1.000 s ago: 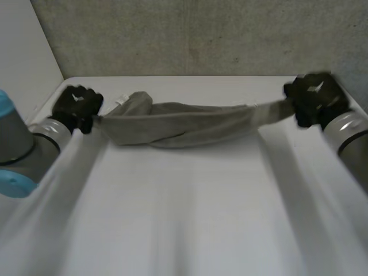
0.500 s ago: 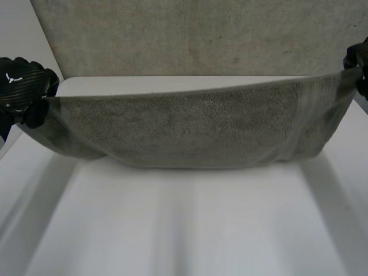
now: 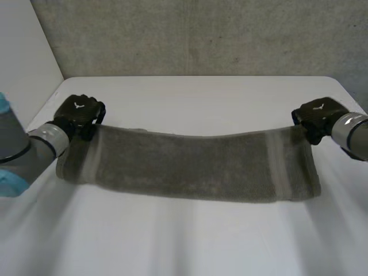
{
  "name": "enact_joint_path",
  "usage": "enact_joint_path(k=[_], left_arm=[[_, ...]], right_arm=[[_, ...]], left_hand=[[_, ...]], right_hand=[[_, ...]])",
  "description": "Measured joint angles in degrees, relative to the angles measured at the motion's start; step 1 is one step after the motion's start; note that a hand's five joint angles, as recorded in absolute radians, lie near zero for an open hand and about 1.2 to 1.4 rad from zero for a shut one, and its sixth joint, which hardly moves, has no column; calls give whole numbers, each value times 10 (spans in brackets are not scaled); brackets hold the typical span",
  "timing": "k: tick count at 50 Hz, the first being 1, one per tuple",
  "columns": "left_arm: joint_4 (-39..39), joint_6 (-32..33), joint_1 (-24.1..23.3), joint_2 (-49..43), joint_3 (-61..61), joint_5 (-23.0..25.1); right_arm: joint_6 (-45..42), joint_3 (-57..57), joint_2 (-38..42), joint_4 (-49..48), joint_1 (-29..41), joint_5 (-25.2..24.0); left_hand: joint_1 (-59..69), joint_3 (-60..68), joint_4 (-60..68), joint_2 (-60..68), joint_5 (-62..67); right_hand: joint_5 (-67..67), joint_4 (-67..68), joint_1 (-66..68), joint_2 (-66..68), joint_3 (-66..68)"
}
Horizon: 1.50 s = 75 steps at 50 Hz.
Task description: Fold the towel.
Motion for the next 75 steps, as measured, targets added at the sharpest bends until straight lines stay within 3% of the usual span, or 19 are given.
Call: enact_joint_path(k=[9,18,20,23,25,28,30,41,48,54,64,75], left_arm=[[0,32,-29,-115,107,-26],[6,94,-49,-167,152,-55],[10,100,-51,-173,157,-61],[13,102,-53,-175,158,-66],[15,103,-58,-173,155,-69],[15,102,-63,-165,148,-72],[15,101,-67,-153,139,-75],[16,75,-58,-32,60,-77],[17,-9,-22,83,-12,-53],[17,-108,31,174,-81,2],[19,-155,91,244,-191,66],[48,-153,105,244,-254,72]], right_arm=[[0,-27,82,-72,15,56],[0,-36,112,-136,18,73],[0,-38,117,-142,21,78],[0,-39,120,-144,24,83],[0,-39,121,-144,26,91],[0,-35,118,-143,30,105],[0,-30,110,-141,32,118],[4,55,-32,-137,44,134],[5,148,-154,-124,43,127],[4,233,-226,-97,37,101],[10,341,-250,-111,16,28],[12,388,-173,-211,-2,-4]], left_hand=[[0,0,0,0,0],[0,0,0,0,0],[0,0,0,0,0],[-85,-113,-107,-100,-91],[-341,-358,-361,-341,-332],[-554,-589,-589,-565,-552],[-636,-680,-662,-650,-653],[-640,-691,-666,-667,-669],[-639,-689,-665,-663,-654],[-639,-687,-665,-663,-650],[-639,-687,-665,-663,-649],[-639,-687,-665,-663,-649]], right_hand=[[0,0,0,0,0],[0,0,0,0,0],[-74,-70,-74,-69,-66],[-287,-273,-286,-290,-281],[-514,-495,-499,-508,-493],[-642,-616,-615,-621,-616],[-646,-625,-635,-628,-630],[-646,-625,-638,-628,-630],[-646,-625,-638,-628,-630],[-645,-623,-627,-627,-628],[-565,-568,-564,-569,-567],[-480,-481,-479,-479,-477]])
